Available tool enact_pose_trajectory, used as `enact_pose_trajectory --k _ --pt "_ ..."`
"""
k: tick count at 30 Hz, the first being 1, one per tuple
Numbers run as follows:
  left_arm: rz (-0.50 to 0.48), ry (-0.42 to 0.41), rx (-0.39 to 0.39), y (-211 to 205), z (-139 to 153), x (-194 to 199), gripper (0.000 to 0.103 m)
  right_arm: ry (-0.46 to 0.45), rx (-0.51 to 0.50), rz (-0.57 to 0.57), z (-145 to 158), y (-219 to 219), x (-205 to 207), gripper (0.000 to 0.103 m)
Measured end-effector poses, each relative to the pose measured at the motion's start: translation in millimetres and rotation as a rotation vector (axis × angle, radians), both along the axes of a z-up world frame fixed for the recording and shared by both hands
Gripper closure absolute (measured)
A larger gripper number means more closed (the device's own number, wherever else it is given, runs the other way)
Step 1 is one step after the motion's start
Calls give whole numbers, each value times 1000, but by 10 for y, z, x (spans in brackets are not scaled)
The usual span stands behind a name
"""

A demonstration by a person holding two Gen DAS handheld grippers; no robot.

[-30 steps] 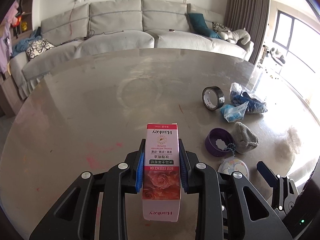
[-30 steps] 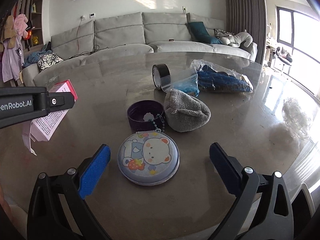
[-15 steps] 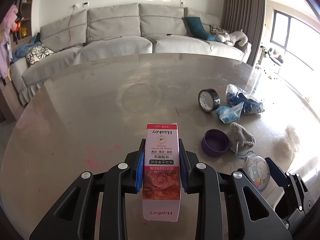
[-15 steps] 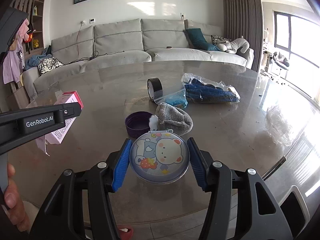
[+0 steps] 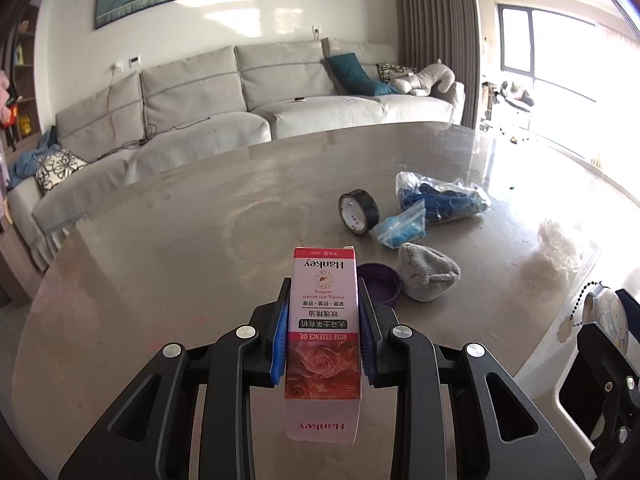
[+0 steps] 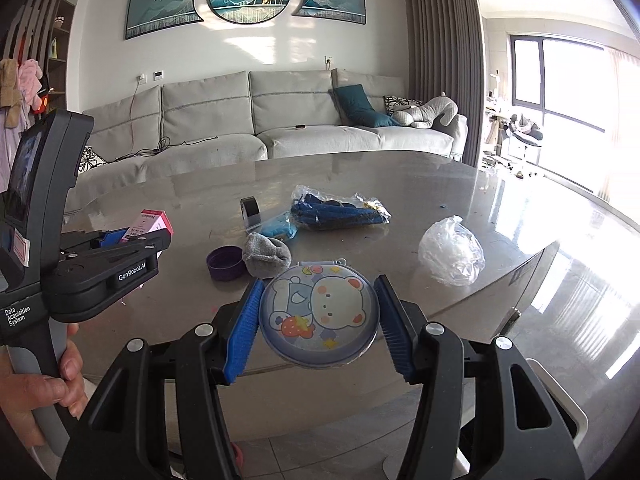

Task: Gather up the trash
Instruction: 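Carry the box and the tin in both grippers over the bin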

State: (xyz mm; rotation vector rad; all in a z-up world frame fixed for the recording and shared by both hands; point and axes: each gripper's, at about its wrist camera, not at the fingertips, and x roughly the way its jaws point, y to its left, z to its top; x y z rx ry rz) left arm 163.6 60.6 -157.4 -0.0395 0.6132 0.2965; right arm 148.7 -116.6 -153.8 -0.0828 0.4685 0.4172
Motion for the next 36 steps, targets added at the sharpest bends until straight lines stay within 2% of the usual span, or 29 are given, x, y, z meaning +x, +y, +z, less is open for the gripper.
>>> enact_pose_trajectory --k 5,8,14,20,29,32,36 --pt "-114 85 -40 -415 -184 114 74 -13 -9 -91 1 -374 -66 46" --pt "-159 120 -33 -664 -255 173 74 -17 -7 -148 -23 -633 -108 46" --pt "-310 91 -12 -1273 -146 280 74 -3 -4 -272 -113 -1115 -161 46" --pt "-529 57 20 -2026 -123 385 74 -12 -7 -398 -147 -1554 -286 46" --pt "-738 111 32 -2849 -440 549 74 19 16 -573 -332 -2084 -306 46" --pt "-793 135 25 -2993 -567 581 74 41 31 -588 -421 -2164 -310 46" --pt "-832 157 46 -3091 -730 650 74 63 2 -607 -539 -2191 -288 46"
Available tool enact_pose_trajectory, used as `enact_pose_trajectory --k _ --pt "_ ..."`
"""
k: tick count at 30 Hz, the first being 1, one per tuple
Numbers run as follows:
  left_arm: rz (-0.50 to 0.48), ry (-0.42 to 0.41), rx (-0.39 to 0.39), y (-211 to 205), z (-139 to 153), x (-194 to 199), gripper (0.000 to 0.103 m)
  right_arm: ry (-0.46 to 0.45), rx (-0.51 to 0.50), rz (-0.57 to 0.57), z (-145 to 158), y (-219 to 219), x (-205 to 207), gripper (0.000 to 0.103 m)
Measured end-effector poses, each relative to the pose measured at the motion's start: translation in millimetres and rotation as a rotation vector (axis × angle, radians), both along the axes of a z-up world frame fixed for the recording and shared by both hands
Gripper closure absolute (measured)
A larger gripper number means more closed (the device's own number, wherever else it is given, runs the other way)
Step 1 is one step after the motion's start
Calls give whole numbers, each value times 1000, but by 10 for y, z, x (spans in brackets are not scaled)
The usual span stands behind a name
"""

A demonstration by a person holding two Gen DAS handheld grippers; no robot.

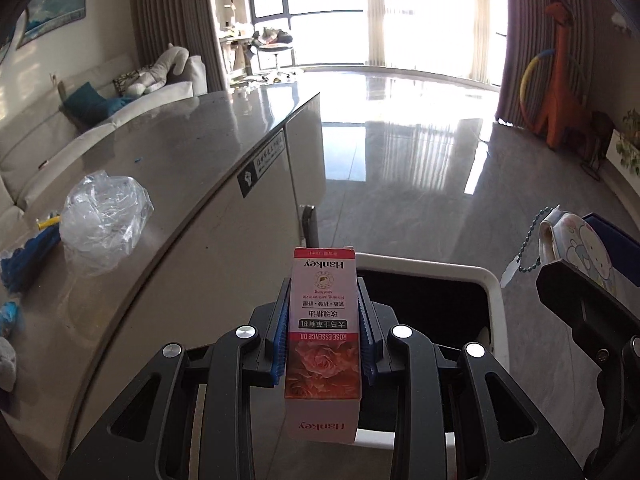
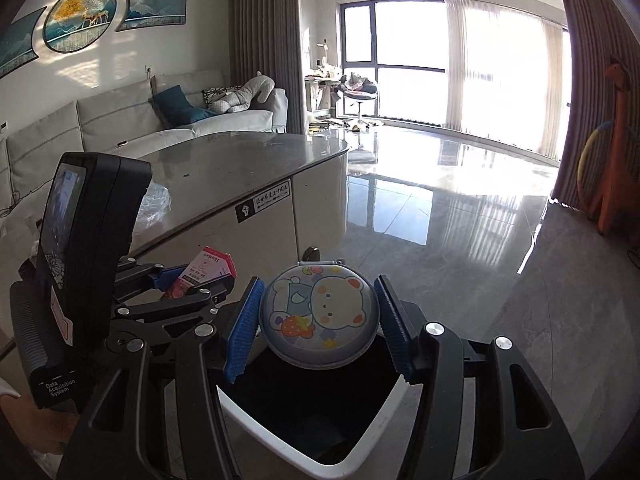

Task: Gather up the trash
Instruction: 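Carry the box and the tin in both grippers over the bin, then lower the bear-print tin into the bin and open the right gripper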

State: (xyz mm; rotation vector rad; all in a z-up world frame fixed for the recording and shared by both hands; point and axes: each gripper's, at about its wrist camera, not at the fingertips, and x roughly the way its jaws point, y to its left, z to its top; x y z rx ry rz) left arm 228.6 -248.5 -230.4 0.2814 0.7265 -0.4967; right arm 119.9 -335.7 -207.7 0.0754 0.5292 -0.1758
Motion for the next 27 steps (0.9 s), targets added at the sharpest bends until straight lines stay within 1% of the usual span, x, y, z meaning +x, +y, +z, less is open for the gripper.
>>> enact_pose_trajectory --k 3,8,12,16,19,22,23,24,25,27 --pt "-11 8 6 -50 -66 56 74 13 4 -19 -75 -48 50 46" --pt "-30 49 -27 -78 -149 70 74 38 27 -50 -189 -172 165 46" --pt "-76 93 -50 -165 -224 49 74 59 39 -55 -273 -244 209 46" --pt "-123 107 -42 -274 -285 17 74 83 49 -63 -329 -303 285 46" --pt "-132 122 -44 -310 -331 28 74 91 57 -74 -364 -348 298 46" --pt "-148 135 -27 -357 -384 70 73 97 49 -82 -359 -392 314 46" --pt "-158 148 -19 -370 -410 91 59 99 51 -85 -361 -402 316 46" --pt "-165 168 -10 -388 -455 108 21 102 54 -88 -362 -406 340 46" --pt "-163 185 2 -405 -497 125 3 103 55 -90 -365 -413 342 46" --pt "-150 184 32 -440 -546 138 5 107 63 -91 -364 -410 351 46"
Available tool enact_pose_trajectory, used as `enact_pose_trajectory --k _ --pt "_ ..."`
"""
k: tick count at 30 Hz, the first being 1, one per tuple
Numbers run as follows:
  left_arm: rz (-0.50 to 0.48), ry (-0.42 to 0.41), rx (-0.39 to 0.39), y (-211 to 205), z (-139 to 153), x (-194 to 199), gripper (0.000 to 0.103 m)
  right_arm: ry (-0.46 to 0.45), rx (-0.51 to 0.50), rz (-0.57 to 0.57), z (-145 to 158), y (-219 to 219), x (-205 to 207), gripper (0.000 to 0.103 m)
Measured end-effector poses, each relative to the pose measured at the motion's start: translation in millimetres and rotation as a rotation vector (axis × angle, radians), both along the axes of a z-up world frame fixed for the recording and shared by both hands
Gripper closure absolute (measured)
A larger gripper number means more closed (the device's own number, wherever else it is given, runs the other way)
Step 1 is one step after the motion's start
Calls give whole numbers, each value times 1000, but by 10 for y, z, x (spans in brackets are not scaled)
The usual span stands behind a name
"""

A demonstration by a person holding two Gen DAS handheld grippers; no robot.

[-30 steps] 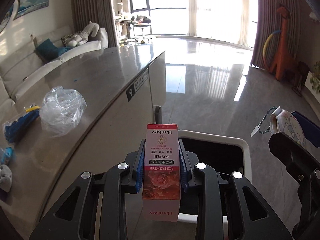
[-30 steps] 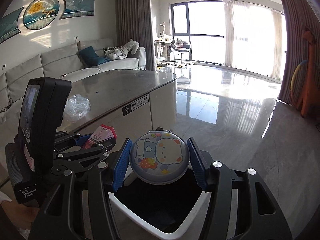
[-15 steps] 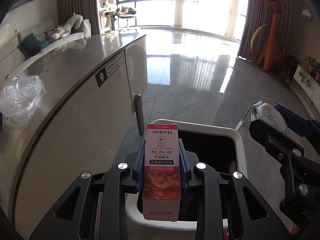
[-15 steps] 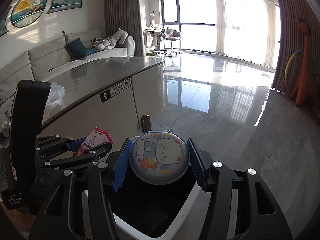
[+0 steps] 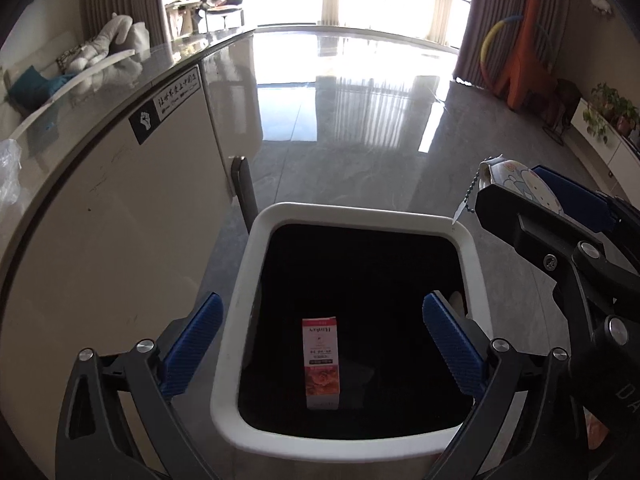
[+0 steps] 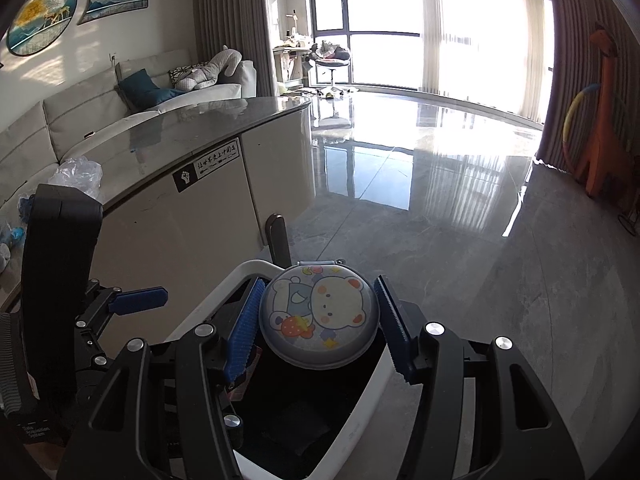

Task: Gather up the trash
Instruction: 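Lower the bear-print tin into the bin and open the right gripper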

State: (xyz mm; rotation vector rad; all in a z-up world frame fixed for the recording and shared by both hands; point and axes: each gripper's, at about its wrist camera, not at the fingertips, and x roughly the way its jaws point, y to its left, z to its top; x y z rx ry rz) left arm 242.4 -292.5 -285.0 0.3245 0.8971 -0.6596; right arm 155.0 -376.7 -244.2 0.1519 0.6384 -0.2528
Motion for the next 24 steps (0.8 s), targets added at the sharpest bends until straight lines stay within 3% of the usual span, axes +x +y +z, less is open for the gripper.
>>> enact_pose_trajectory --k 2,9,19,24 --pt "-8 3 31 -38 -16 8 5 0 2 2 -2 4 -1 46" --pt "14 -32 15 41 120 -19 5 -5 2 13 22 -7 -5 46" --pt "174 -104 39 391 320 14 5 -5 33 20 1 -11 42 46" --pt "194 -151 62 484 442 -63 5 -9 80 11 -5 -37 88 46"
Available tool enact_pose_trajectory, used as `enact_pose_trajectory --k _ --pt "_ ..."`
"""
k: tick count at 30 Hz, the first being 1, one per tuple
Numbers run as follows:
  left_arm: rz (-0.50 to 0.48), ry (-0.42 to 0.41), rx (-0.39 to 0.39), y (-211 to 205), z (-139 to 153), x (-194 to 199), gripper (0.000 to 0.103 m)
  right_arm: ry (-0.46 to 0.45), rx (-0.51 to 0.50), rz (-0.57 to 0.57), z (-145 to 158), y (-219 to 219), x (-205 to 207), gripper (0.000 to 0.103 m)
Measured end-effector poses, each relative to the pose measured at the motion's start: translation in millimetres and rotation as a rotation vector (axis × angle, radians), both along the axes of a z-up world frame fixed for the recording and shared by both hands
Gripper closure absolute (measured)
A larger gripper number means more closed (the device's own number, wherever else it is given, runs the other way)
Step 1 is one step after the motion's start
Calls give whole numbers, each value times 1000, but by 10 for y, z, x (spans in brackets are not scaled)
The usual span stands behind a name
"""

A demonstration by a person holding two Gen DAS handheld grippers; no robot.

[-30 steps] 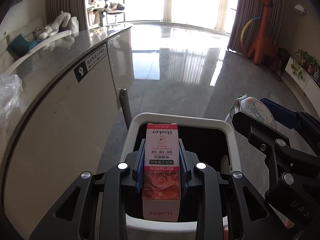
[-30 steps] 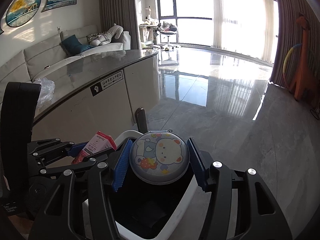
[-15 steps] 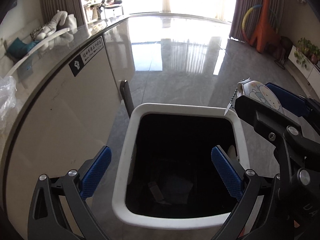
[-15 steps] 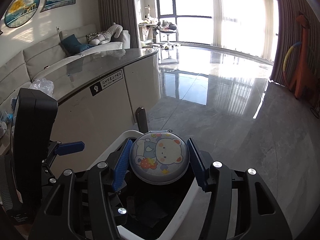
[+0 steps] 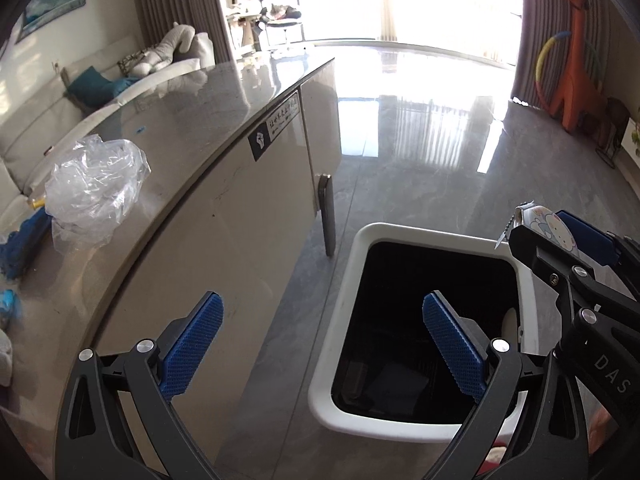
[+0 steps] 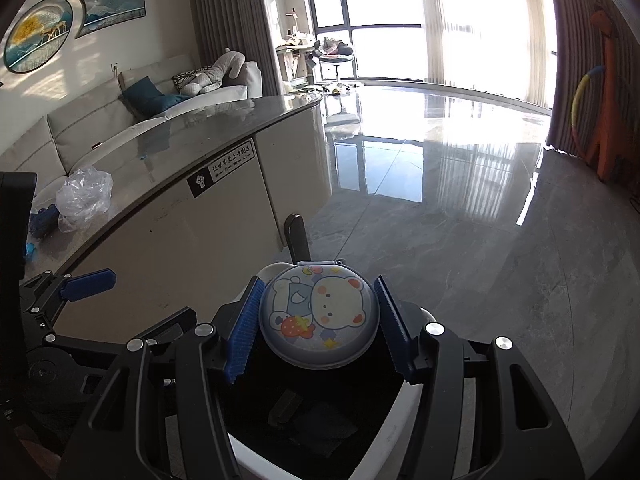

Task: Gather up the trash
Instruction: 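Lower the bear-print tin into the bin and open the right gripper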

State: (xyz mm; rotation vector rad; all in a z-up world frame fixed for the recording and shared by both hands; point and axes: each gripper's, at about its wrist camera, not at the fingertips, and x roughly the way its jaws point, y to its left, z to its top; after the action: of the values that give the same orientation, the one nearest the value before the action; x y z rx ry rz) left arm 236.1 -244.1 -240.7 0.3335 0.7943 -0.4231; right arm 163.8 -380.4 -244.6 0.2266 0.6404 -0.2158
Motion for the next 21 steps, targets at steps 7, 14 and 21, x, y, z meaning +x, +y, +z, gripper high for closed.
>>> enact_pose_trajectory --k 7,14,21 --pt "-1 -119 29 58 213 -82 5 28 18 -26 -65 -50 40 46" --pt "35 -116 -18 181 334 14 5 84 -31 30 -210 140 119 46" --pt "45 -93 -58 258 374 60 5 126 -63 50 -313 195 151 45"
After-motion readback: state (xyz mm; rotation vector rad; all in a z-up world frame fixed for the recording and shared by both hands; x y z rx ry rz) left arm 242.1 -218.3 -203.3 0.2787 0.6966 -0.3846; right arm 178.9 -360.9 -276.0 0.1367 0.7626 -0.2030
